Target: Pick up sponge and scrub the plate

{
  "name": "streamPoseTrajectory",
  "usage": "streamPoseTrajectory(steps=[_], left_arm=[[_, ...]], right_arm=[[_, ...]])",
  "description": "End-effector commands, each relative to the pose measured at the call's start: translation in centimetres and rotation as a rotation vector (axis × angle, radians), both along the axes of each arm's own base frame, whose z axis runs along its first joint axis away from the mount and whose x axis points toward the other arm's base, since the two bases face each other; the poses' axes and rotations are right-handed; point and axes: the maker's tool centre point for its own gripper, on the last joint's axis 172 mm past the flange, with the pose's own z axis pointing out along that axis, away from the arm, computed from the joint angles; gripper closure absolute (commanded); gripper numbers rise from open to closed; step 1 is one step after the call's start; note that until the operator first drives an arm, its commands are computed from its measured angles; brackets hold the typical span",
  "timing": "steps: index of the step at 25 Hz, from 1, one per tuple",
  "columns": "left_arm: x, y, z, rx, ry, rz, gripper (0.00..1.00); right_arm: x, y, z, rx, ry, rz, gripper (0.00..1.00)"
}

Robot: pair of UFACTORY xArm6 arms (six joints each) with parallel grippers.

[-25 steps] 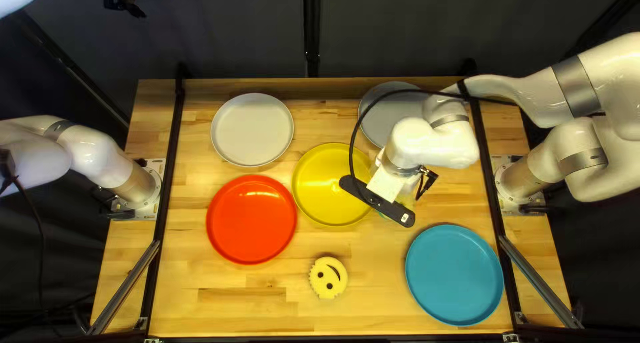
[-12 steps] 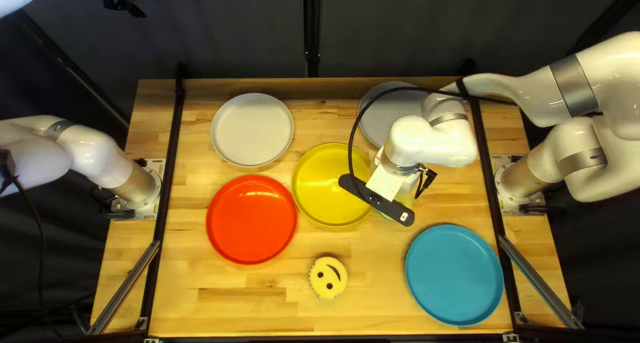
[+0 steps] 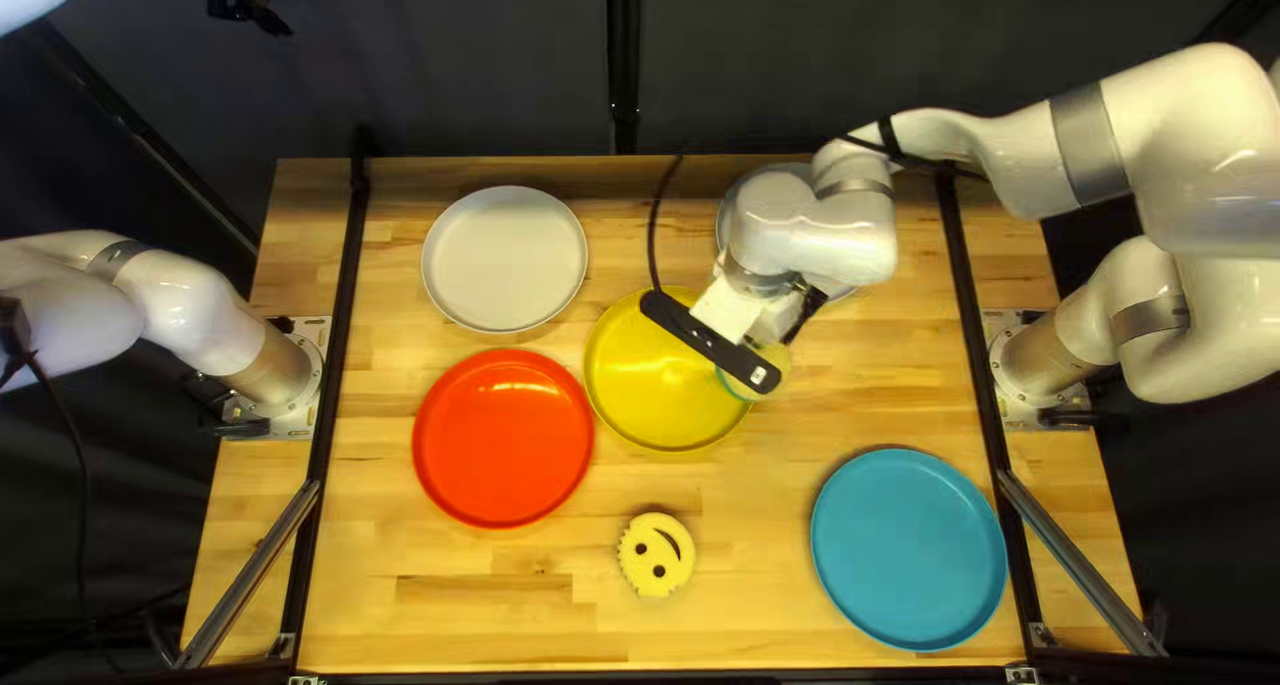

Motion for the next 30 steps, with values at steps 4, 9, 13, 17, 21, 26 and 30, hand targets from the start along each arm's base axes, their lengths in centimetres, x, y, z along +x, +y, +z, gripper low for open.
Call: streamPoseTrajectory(steps=[4, 9, 13, 17, 21, 26, 30], left_arm=[[0.0, 0.0, 0.0, 0.0, 0.0, 0.0, 0.0], [0.0, 0.0, 0.0, 0.0, 0.0, 0.0, 0.0], [0.0, 0.0, 0.0, 0.0, 0.0, 0.0, 0.0], [0.0, 0.0, 0.0, 0.0, 0.0, 0.0, 0.0], [0.0, 0.0, 0.0, 0.0, 0.0, 0.0, 0.0], [0.0, 0.0, 0.0, 0.0, 0.0, 0.0, 0.0], [0.0, 0.0, 0.0, 0.0, 0.0, 0.0, 0.0]], right_arm=[[0.4, 1.7, -1.5, -0.054, -0.013, -0.013, 1.0], [1.6, 1.3, -1.9, -0.073, -0.011, -0.003, 1.0], [2.0, 0.8, -2.2, -0.078, -0.001, 0.001, 1.0], [2.0, 1.3, -3.0, -0.073, 0.006, 0.008, 1.0], [1.6, 1.9, -3.8, -0.069, 0.008, 0.018, 1.0], [1.0, 1.3, -4.7, -0.064, 0.011, 0.025, 1.0], [1.1, -0.6, -4.2, -0.065, 0.016, 0.028, 1.0]])
